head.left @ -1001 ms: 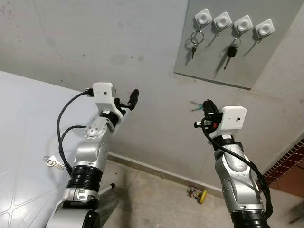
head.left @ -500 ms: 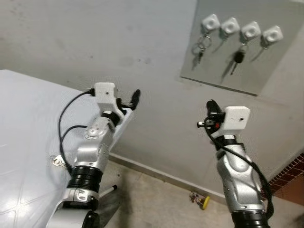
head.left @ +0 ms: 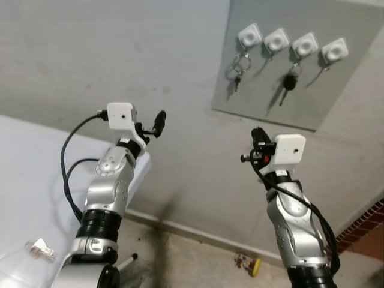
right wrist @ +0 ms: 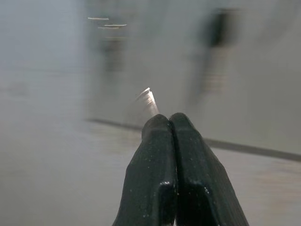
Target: Hang keys on a hook
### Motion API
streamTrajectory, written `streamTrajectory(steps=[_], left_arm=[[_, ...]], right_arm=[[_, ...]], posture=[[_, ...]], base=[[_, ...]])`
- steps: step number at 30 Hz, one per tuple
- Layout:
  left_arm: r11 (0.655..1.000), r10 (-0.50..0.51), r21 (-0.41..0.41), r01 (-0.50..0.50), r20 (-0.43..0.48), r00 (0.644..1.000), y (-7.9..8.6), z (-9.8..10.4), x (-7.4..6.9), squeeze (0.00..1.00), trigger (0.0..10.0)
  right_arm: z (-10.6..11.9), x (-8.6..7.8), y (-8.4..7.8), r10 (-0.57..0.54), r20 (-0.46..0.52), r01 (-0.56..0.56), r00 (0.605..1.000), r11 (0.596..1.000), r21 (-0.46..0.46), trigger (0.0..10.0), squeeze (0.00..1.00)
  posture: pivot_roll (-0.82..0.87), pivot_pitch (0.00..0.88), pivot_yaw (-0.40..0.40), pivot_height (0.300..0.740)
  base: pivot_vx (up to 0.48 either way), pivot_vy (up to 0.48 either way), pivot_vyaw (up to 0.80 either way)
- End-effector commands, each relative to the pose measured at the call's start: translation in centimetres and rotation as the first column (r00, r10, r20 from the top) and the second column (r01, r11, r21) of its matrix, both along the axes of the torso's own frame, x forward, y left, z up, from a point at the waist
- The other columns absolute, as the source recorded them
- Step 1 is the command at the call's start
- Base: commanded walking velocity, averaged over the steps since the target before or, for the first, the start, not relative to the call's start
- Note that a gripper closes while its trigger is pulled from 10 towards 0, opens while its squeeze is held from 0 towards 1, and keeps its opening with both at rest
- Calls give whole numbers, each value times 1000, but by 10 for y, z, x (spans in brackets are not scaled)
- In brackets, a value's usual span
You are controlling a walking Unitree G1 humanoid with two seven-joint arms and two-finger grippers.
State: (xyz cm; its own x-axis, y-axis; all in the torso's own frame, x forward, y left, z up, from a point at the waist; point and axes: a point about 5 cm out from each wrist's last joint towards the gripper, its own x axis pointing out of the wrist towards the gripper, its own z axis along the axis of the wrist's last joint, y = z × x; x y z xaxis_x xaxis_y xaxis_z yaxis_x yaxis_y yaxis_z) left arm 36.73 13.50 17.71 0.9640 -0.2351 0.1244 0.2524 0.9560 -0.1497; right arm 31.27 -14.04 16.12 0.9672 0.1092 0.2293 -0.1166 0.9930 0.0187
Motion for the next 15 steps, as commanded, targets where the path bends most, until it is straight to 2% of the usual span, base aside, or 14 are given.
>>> streamTrajectory(steps=[1,5,7,9,15], left_arm=[[998,-57,7,57,19,998,-17,4,-1,0,10000],[996,-90,12,90,31,995,-22,5,-3,0,10000],[988,-138,76,134,58,989,-30,8,-6,0,10000],[984,-157,93,150,72,985,-33,10,-7,0,10000],[980,-189,76,181,104,976,-38,19,-7,0,10000]], right_arm=[[0,-1,-12,-39,-1,39,999,999,-3,10000,0],[0,-1,-11,-35,7,35,999,999,-5,10000,0],[1,-1,-11,-32,11,32,999,999,-3,10000,0],[2,-1,-11,-28,15,28,1000,1000,0,10000,0],[2,-1,-5,36,4,-36,999,999,0,10000,0]], posture=[[1,0,-28,732],[1,0,-28,732],[3,0,-32,732],[3,0,-32,732],[-1,0,-30,732]], base=[[0,0,-531],[0,0,0],[0,0,0],[0,0,0],[0,0,0]])
